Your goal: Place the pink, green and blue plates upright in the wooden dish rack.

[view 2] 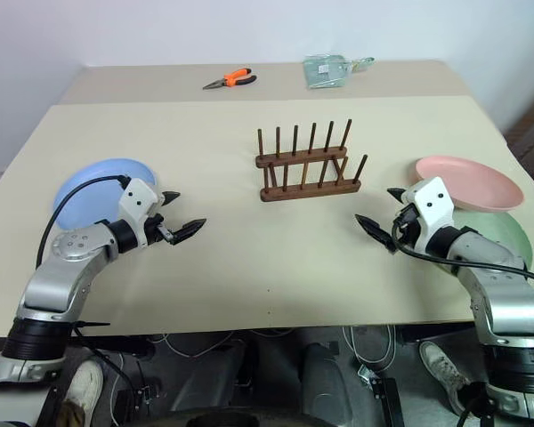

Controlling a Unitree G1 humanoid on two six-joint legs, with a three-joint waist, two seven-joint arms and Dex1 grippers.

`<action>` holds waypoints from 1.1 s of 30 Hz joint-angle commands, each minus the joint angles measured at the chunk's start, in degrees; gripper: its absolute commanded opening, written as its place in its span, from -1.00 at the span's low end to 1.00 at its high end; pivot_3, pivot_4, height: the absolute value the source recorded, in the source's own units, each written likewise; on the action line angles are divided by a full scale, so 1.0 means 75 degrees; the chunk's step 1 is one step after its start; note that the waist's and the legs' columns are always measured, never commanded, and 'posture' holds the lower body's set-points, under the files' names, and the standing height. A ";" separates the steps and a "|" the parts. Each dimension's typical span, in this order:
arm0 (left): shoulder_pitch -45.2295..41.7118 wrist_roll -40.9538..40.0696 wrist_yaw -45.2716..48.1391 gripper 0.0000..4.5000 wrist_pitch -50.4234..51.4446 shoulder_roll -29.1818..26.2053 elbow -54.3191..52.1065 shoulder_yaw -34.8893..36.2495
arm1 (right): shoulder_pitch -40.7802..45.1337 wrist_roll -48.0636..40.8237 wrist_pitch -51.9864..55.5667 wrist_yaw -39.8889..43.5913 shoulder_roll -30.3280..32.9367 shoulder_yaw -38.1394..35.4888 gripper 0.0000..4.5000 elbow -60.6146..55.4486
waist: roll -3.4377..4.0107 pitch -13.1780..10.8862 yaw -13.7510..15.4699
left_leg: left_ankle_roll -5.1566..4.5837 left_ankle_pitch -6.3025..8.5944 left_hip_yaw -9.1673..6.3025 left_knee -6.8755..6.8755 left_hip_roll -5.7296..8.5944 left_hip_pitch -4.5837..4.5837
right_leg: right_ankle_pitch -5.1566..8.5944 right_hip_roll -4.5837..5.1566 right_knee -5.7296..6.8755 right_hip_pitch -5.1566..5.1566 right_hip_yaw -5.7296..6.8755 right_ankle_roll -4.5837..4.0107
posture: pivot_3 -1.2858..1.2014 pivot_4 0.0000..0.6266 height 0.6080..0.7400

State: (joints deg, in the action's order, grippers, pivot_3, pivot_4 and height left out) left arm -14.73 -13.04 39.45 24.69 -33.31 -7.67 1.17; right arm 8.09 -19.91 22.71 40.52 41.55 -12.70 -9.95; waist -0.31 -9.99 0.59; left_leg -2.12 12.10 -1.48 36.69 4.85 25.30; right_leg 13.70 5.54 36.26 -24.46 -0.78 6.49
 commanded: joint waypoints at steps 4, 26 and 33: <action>-0.0064 -0.0027 -0.0067 1.00 -0.0023 0.0161 -0.0246 -0.0095 | 0.0364 0.0131 -0.0279 -0.0082 -0.0138 0.0075 0.98 0.0139 | 0.0000 0.0000 0.0031 | 0.0000 0.0000 0.0000 0.0001 0.0001 0.0000 | 0.0000 0.0001 -0.0001 0.0002 0.0001 0.0000 | 0.03 -0.52 0.68; -0.5485 0.1753 0.1266 1.00 -0.3657 0.3120 0.8752 -0.2117 | -0.1526 0.0288 0.0741 -0.1587 -0.1144 0.0433 0.98 -0.2947 | -0.0013 -0.0003 0.0038 | -0.0041 0.0004 -0.0003 0.0039 0.0018 0.0019 | -0.0023 0.0006 0.0000 0.0005 0.0013 0.0044 | 0.03 -0.52 0.68; -0.5813 0.1892 0.1489 0.20 -0.4319 0.3659 0.9812 -0.1877 | -0.2017 0.0534 0.0637 -0.1870 -0.1137 0.0355 1.00 -0.3185 | -0.0013 -0.0002 0.0031 | -0.0051 0.0007 -0.0003 0.0052 0.0022 0.0017 | -0.0028 0.0006 -0.0002 0.0017 0.0022 0.0054 | 0.03 -0.52 0.68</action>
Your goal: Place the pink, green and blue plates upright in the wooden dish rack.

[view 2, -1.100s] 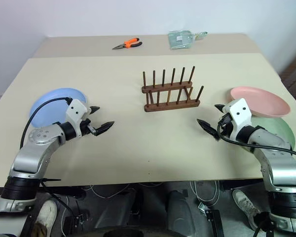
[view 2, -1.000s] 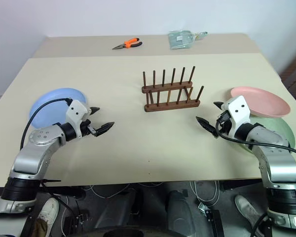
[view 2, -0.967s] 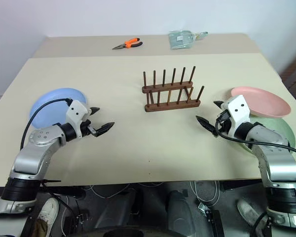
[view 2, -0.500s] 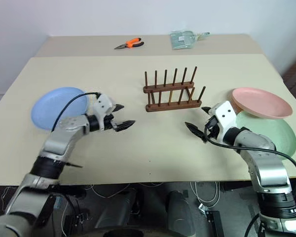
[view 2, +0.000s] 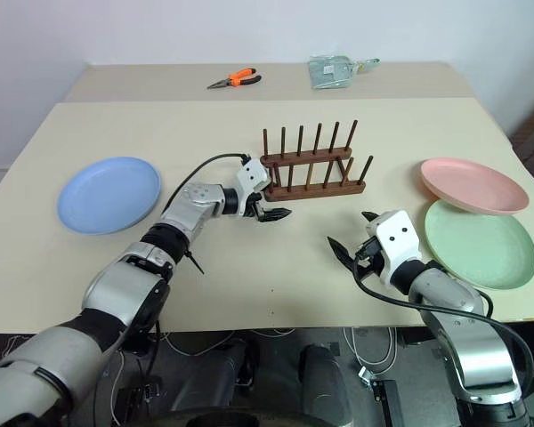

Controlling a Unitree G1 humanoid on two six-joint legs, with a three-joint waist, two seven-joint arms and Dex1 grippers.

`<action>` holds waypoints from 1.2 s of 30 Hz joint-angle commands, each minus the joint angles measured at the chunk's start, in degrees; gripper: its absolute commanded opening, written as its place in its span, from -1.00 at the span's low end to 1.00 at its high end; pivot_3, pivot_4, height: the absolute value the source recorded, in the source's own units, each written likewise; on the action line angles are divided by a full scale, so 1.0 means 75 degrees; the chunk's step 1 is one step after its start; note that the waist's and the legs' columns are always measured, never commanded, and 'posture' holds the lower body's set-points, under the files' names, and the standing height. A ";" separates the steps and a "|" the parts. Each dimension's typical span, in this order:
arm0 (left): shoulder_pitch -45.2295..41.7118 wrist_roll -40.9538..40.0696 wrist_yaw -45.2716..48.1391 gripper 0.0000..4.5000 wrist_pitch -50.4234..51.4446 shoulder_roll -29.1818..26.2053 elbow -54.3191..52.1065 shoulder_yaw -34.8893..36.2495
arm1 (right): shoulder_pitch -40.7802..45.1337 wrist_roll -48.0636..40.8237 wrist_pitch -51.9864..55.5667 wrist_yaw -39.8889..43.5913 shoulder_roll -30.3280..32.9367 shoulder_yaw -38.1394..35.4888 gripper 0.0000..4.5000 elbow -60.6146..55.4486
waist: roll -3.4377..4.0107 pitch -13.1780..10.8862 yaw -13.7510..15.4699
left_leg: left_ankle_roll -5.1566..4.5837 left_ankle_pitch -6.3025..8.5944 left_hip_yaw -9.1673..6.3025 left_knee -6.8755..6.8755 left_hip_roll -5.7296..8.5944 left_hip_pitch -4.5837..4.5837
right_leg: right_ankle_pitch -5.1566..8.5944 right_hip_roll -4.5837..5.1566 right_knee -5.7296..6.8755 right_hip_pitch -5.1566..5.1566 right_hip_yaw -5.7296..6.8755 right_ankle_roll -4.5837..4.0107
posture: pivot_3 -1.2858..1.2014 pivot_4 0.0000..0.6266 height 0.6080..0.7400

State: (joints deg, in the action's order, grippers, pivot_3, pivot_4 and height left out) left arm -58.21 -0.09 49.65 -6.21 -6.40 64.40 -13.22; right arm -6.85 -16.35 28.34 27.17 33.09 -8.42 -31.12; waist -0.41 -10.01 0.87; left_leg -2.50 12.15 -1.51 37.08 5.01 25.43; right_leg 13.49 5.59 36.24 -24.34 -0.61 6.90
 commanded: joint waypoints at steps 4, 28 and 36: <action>0.0233 0.0195 0.0719 -0.66 -0.0454 -0.0024 -0.0080 0.0048 | -0.0097 0.0016 -0.0086 -0.0009 0.0072 -0.0305 1.00 -0.0388 | 0.0001 0.0000 -0.0011 | -0.0001 -0.0001 0.0001 -0.0001 -0.0001 -0.0002 | 0.0000 -0.0002 0.0002 0.0000 0.0000 0.0001 | 0.03 -0.52 0.68; 0.3781 -0.1077 0.2568 0.37 0.2958 -0.2934 -0.7193 0.0573 | -0.0899 -0.0382 0.0045 0.1241 0.0913 -0.1220 0.64 -0.0115 | 0.0006 0.0002 -0.0055 | -0.0002 0.0002 0.0000 -0.0004 -0.0013 -0.0002 | 0.0003 -0.0002 -0.0002 -0.0004 -0.0018 -0.0009 | 0.03 -0.52 0.68; 0.5339 -0.1686 0.2323 -0.83 0.4401 -0.3620 -0.9467 0.0385 | -0.0369 -0.0030 0.0302 0.0878 0.0590 0.0020 -1.00 -0.0054 | 0.0014 0.0006 -0.0002 | 0.0019 0.0014 0.0000 -0.0007 -0.0018 -0.0010 | 0.0018 0.0000 -0.0014 -0.0007 -0.0019 -0.0036 | 0.03 -0.52 0.68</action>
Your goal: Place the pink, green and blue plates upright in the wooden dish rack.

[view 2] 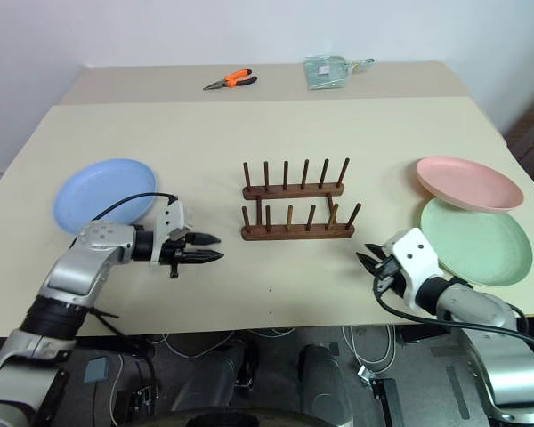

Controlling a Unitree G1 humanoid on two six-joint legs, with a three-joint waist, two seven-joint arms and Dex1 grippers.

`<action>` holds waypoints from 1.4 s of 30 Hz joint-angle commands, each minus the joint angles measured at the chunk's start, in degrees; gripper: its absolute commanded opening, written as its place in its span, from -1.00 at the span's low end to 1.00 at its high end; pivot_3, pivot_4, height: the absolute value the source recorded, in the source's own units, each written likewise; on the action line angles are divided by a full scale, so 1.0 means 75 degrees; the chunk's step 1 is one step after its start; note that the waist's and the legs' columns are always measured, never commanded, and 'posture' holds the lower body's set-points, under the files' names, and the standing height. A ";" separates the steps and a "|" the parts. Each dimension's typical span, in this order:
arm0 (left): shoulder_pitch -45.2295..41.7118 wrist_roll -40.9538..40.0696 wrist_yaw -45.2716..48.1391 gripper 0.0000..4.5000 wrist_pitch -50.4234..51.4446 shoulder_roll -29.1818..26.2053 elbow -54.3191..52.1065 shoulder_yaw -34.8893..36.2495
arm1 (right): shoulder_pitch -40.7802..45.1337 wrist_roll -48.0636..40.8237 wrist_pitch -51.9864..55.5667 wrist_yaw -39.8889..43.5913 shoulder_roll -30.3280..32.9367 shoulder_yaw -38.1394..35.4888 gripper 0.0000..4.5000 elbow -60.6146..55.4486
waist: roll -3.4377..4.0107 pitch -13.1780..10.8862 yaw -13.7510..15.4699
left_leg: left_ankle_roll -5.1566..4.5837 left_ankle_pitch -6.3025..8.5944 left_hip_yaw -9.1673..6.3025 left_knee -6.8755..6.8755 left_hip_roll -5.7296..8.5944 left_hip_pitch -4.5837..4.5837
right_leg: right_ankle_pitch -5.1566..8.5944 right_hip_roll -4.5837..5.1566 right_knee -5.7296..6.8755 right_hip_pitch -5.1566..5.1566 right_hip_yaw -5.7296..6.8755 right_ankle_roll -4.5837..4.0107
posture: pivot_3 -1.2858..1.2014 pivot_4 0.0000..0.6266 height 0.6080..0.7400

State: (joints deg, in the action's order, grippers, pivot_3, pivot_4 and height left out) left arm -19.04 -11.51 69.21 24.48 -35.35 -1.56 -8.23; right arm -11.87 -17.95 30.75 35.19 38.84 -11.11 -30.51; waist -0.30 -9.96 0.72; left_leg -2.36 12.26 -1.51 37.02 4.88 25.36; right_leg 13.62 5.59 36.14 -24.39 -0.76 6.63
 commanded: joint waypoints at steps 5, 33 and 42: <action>-0.0085 0.0631 -0.2085 -0.98 0.0101 0.1525 -0.0423 -0.0830 | 0.1125 0.1275 -0.0144 -0.0897 -0.0491 0.1489 -1.00 0.0925 | -0.0007 0.0006 0.0051 | -0.0002 0.0001 -0.0001 0.0007 0.0011 -0.0004 | -0.0001 0.0009 -0.0006 0.0000 0.0003 0.0001 | 0.03 -0.52 0.68; -0.1141 0.0585 -0.3545 -1.00 -0.0301 0.2788 0.0753 -0.0785 | 0.2186 0.2695 -0.1318 -0.0646 0.1477 -0.0245 0.61 0.1543 | 0.0010 0.0062 -0.0001 | -0.0014 -0.0007 0.0002 0.0001 0.0020 -0.0003 | -0.0018 -0.0001 0.0013 0.0008 -0.0002 0.0034 | 0.03 -0.52 0.68; -0.0832 -0.0257 -0.2607 -1.00 0.0290 0.2635 -0.0401 -0.0954 | 0.1635 0.4425 -0.2558 -0.0873 0.3009 0.0029 0.61 0.3522 | 0.0005 0.0063 -0.0001 | -0.0017 -0.0009 0.0004 0.0009 0.0018 -0.0004 | -0.0002 0.0003 0.0001 0.0023 -0.0002 0.0004 | 0.03 -0.52 0.68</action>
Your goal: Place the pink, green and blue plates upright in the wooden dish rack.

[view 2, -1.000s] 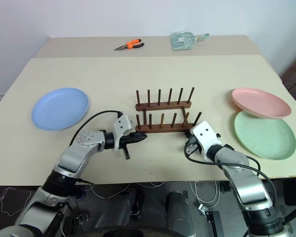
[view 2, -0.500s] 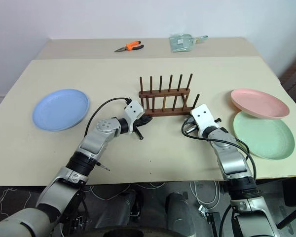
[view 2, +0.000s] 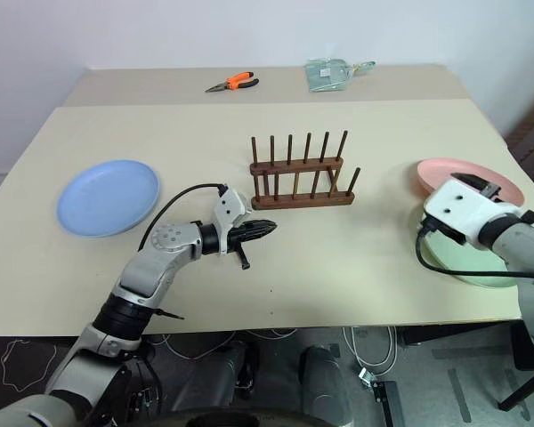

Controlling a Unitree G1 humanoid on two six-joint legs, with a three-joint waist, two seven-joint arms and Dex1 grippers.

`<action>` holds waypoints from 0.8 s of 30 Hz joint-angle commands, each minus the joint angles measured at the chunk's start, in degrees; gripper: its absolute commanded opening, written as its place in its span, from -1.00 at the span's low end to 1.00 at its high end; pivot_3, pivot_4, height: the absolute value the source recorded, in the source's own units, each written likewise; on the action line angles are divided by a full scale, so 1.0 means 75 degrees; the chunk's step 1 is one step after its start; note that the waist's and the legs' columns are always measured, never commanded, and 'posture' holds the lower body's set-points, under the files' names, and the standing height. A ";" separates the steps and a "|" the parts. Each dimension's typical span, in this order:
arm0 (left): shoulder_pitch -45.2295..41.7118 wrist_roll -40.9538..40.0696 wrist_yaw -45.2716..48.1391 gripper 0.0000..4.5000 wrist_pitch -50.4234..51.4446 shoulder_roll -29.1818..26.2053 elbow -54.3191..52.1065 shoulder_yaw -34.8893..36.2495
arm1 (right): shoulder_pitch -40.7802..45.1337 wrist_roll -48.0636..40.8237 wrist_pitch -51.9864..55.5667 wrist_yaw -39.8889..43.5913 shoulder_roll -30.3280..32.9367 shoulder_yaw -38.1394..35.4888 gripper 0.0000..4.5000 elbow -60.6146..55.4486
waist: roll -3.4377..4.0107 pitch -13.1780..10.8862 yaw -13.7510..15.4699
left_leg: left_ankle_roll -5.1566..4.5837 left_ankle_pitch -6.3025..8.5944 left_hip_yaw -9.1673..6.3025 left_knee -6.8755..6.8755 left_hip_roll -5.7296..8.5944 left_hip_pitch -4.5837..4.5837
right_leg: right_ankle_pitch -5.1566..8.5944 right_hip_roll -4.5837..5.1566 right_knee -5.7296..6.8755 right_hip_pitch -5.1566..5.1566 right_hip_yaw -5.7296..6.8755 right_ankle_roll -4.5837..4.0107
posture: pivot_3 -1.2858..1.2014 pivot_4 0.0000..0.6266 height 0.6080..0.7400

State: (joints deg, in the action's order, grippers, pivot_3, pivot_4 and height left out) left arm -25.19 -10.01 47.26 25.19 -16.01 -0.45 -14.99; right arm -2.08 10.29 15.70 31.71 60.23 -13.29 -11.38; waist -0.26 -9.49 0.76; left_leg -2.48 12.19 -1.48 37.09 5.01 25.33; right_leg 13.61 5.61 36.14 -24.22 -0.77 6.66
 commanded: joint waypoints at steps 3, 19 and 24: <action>0.0014 -0.0674 0.0451 -1.00 0.0314 0.0087 -0.0839 -0.0061 | 0.0903 0.1218 -0.1150 -0.0873 0.0145 0.0900 0.50 0.2249 | 0.0004 -0.0001 -0.0016 | -0.0001 -0.0002 0.0001 0.0001 -0.0001 0.0000 | 0.0001 -0.0001 0.0001 -0.0002 -0.0001 -0.0002 | 0.03 -0.52 0.68; 0.0355 -0.1134 0.0045 -1.00 0.0540 -0.0158 -0.1280 0.0494 | 0.2488 -0.0636 -0.1864 -0.1287 -0.1099 0.0103 -0.98 0.0905 | 0.0028 -0.0008 -0.0094 | 0.0000 -0.0008 0.0003 -0.0002 -0.0005 -0.0002 | -0.0006 -0.0014 0.0009 -0.0009 -0.0009 0.0011 | 0.03 -0.52 0.68; 0.0216 -0.1097 0.0151 -1.00 0.0347 -0.0227 -0.1017 0.0483 | 0.3490 -0.7357 0.1715 -0.0534 -0.2764 -0.0817 -0.98 -0.1922 | 0.0020 -0.0012 0.0022 | -0.0004 -0.0006 -0.0019 -0.0003 -0.0017 0.0000 | -0.0015 -0.0019 0.0007 -0.0001 0.0006 0.0028 | 0.03 -0.52 0.68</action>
State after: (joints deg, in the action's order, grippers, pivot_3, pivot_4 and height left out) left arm -22.74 -17.57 47.96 29.21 -17.48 -7.49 -12.15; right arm 22.40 -34.08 23.09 28.46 39.96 -15.23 -22.46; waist -0.11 -9.58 0.92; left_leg -2.53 12.15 -1.66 37.08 4.93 25.36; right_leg 13.49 5.51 36.17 -24.21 -0.69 6.87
